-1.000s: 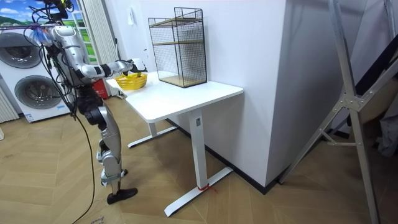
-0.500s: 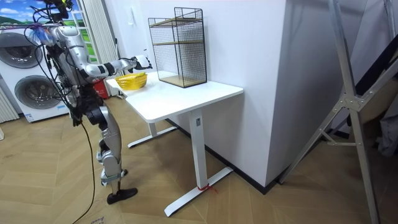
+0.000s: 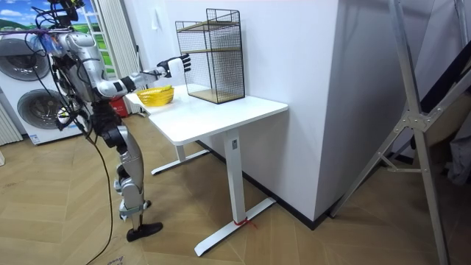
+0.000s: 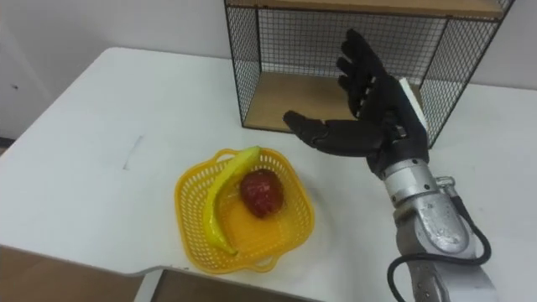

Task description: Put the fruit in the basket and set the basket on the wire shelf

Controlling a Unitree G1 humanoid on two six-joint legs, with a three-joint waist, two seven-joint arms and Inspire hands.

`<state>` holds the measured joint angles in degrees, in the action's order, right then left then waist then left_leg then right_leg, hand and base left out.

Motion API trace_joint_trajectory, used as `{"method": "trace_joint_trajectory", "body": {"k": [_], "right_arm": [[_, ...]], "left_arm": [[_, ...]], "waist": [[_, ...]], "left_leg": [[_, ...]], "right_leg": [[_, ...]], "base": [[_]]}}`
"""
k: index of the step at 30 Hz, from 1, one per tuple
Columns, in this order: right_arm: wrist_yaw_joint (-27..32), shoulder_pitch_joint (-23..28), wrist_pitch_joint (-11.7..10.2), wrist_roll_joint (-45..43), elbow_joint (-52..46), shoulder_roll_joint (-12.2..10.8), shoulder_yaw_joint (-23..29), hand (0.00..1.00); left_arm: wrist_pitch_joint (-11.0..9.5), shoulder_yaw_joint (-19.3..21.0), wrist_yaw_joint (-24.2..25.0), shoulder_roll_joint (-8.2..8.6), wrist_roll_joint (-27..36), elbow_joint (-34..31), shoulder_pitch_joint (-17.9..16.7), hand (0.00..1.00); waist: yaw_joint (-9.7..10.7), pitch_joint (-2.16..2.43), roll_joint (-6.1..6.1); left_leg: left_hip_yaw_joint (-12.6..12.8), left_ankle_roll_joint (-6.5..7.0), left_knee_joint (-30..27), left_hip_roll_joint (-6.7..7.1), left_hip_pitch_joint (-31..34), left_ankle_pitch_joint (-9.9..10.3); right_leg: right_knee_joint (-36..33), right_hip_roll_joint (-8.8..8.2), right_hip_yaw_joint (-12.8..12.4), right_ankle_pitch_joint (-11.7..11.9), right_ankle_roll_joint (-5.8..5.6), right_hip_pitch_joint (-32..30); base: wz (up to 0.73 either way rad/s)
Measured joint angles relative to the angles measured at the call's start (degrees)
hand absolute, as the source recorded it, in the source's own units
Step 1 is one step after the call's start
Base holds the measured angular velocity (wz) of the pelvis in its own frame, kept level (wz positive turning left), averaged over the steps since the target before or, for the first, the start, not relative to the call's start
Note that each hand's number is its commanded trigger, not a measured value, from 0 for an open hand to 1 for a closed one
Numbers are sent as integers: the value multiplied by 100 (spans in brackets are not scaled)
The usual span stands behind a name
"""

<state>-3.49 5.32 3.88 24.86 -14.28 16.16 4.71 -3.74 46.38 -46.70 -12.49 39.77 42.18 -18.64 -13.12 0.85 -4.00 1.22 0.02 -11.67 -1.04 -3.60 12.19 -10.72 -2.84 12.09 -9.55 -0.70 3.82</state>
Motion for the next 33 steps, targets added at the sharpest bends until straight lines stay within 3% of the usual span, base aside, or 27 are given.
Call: {"method": "trace_joint_trajectory", "body": {"k": [3,5,8,13,16,20,25,31,33], "right_arm": [[146,121,-16,68,-75,0,157,0],[209,282,-19,69,-77,-2,215,0],[210,461,-19,48,-75,-8,277,0],[185,552,-19,-57,-18,-15,321,0],[143,578,-24,3,26,-22,312,0],[96,617,-77,60,193,-64,302,0],[-118,727,-84,40,301,-163,270,0],[-520,704,-178,-64,676,-319,17,0],[-552,701,-178,-62,897,-434,-138,0]], "left_arm": [[-223,90,-561,-88,-332,-844,0,0],[-302,85,-906,-89,-734,-1477,42,0],[-349,76,-1225,-88,-1370,-2323,127,0],[-385,-69,-1314,-77,-1841,-3792,126,0],[-424,-433,-1225,-76,-1967,-4479,131,0],[-434,-908,-864,-35,-1955,-4976,150,0],[-442,-1532,-297,27,-1826,-5315,150,0],[-435,-2875,1038,204,-1609,-5345,155,0],[-424,-3302,1616,286,-1267,-5337,155,0]], "waist": [[-54,9,-5],[-91,31,34],[-98,29,29],[-3,1,39],[94,-35,72],[323,-79,156],[465,-63,248],[584,-71,258],[675,-87,263]], "left_leg": [[44,7,-6,1,-20,-4],[24,7,-2,2,-28,-3],[15,8,5,2,-42,-1],[13,7,6,4,-28,0],[-1,7,-8,4,-14,0],[-40,8,-2,23,16,-1],[-27,10,-6,24,18,-1],[9,14,-8,27,-4,1],[30,15,-10,18,-11,0]], "right_leg": [[2,-10,10,2,-5,-4],[-2,-11,38,2,-6,3],[-3,-12,60,2,-6,15],[9,-15,63,1,-8,1],[17,-11,72,1,-8,15],[26,-19,101,-16,-25,23],[10,-22,86,-15,-25,25],[-2,-32,72,-13,-28,38],[-31,-31,62,-13,-27,29]], "base": [[-6],[0],[1],[0],[4],[6],[-2],[-2],[-2]]}}
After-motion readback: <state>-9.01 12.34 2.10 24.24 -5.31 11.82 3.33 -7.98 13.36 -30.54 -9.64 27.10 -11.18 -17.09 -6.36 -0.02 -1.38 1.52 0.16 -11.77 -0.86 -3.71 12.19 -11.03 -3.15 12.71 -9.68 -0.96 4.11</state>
